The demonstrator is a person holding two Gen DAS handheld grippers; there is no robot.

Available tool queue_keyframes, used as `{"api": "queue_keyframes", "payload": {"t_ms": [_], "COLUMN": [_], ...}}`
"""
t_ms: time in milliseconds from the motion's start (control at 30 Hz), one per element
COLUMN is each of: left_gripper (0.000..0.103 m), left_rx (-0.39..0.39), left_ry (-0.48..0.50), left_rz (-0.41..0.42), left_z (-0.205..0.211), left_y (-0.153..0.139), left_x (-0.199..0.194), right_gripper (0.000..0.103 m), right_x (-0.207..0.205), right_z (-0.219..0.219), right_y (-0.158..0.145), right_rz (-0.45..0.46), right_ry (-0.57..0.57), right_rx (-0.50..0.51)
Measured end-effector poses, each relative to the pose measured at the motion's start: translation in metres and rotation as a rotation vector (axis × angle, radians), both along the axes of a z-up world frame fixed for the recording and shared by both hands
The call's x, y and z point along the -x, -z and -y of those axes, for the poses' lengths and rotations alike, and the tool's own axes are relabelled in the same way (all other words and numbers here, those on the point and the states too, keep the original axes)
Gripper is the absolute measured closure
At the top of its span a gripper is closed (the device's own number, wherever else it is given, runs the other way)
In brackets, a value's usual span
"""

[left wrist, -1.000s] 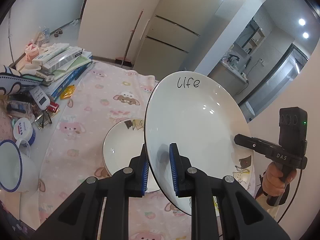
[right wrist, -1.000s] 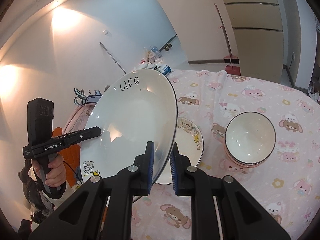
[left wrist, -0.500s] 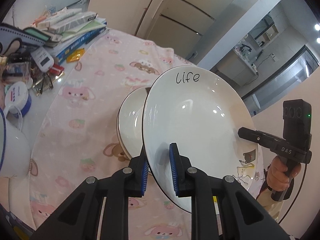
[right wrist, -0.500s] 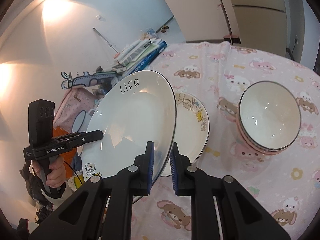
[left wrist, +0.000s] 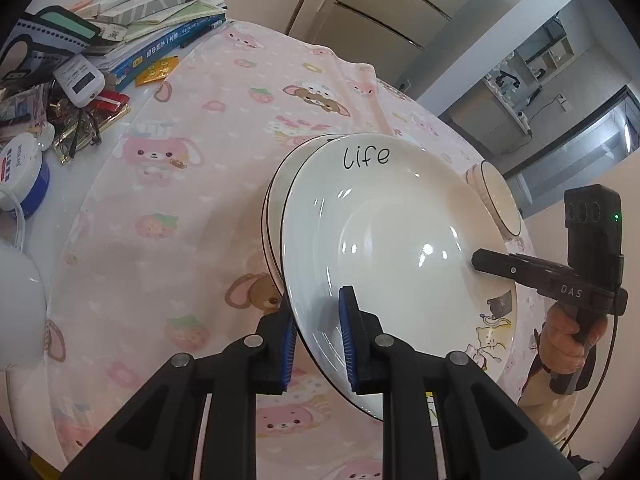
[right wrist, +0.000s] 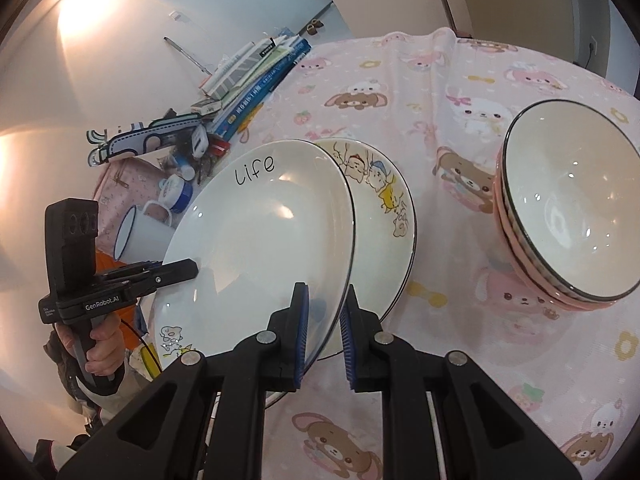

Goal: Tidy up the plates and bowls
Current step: 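Lower the 'Life' plate onto the plate stack and open both grippers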

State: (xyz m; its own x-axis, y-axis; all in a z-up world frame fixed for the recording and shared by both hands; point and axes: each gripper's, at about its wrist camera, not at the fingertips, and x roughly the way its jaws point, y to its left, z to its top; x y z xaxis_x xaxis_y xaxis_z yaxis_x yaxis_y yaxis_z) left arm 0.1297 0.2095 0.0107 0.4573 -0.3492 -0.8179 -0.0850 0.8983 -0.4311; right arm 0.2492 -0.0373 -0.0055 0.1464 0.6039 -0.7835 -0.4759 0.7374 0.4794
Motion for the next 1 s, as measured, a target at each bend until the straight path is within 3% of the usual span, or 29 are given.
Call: {"api": "queue_keyframes", "payload": {"t_ms": [1000], "left_gripper": [0.082], "left_rx": [-0.011], "left_ry": [0.012], "left_rz": [-0.055], "left_z": [0.000], "left_y": [0.023], "left_x": [-0.013], "right_gripper": [0.085], "right_x": [-0.013], "right_z": [-0.008], "right_y": [0.027], "right_rz": [-0.077], "right_ry": [0.020], "right_rx": [0.041]}}
